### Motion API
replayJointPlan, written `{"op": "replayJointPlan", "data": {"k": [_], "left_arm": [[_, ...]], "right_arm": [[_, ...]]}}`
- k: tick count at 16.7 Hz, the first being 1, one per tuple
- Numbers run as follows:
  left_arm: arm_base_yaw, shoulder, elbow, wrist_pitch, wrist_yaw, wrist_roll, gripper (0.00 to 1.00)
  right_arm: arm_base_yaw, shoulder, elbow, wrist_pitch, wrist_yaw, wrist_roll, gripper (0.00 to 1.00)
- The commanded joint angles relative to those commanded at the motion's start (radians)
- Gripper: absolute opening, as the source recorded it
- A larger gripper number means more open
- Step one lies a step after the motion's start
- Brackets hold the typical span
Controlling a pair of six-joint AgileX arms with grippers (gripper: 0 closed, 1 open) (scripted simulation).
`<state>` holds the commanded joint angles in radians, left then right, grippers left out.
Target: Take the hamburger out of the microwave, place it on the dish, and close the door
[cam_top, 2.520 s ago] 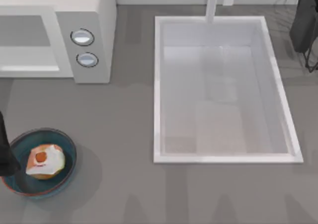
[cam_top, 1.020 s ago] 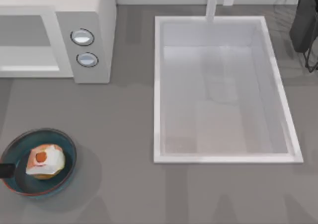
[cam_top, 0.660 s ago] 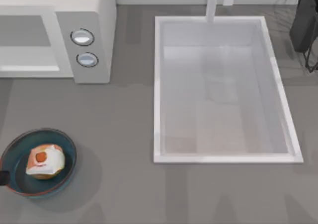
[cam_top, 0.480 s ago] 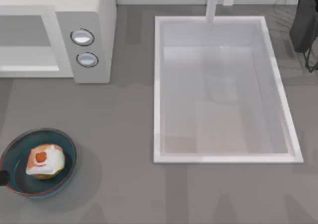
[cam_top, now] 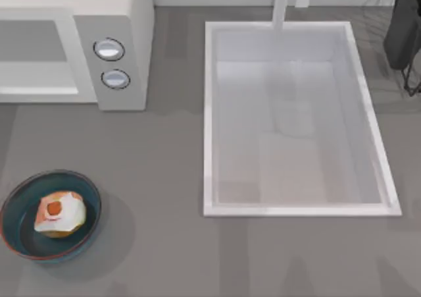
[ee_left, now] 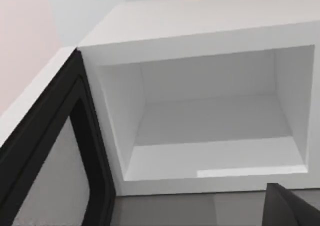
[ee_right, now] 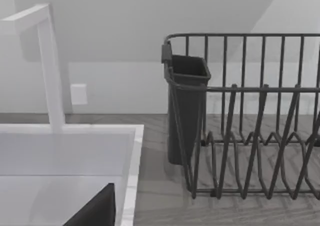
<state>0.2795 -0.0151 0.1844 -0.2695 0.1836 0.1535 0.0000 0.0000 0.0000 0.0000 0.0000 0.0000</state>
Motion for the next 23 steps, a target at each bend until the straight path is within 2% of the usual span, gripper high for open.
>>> {"op": "replayJointPlan", "data": {"k": [4, 8, 13, 18, 23], "left_arm": [[0.215, 0.33, 0.247, -0.106, 0.11, 0.193, 0.0], [0.428, 0.753, 0.526, -0.22, 0.229, 0.391, 0.0], [0.639, 1.286, 0.857, -0.355, 0.365, 0.599, 0.0], [0.745, 1.638, 1.089, -0.451, 0.458, 0.725, 0.0], [0.76, 1.731, 1.156, -0.478, 0.484, 0.757, 0.0]], "right_arm": [[0.0, 0.0, 0.0, 0.0, 0.0, 0.0, 1.0], [0.0, 0.0, 0.0, 0.0, 0.0, 0.0, 1.0], [0.0, 0.0, 0.0, 0.0, 0.0, 0.0, 1.0], [0.0, 0.0, 0.0, 0.0, 0.0, 0.0, 1.0], [0.0, 0.0, 0.0, 0.0, 0.0, 0.0, 1.0]]}}
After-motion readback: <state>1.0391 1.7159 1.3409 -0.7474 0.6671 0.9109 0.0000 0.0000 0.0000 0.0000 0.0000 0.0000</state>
